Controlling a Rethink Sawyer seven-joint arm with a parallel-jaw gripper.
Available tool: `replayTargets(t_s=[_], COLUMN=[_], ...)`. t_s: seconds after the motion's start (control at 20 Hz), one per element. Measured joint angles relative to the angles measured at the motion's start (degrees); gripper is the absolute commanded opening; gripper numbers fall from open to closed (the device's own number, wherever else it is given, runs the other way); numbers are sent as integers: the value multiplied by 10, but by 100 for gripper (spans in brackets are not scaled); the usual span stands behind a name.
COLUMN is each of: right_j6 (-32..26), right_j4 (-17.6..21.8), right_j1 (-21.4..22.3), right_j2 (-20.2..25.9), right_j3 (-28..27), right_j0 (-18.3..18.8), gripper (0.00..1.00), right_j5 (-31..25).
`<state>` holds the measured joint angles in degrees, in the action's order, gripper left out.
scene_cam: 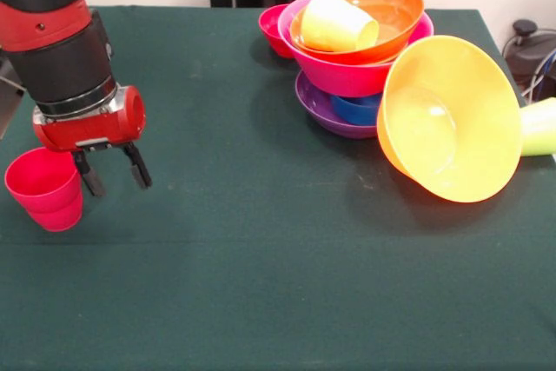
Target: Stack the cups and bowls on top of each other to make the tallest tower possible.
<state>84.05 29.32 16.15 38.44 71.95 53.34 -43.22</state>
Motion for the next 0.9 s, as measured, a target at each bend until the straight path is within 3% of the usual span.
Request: replayTargets(t_s=[0.35, 0.9], right_j6=[0, 0], right_j4=[2, 5], right_j1=[2, 66], right_j2=[0, 0], right_j3=[1, 19], right_j0=[0, 1], gripper=[100, 100], right_j5=[0, 0])
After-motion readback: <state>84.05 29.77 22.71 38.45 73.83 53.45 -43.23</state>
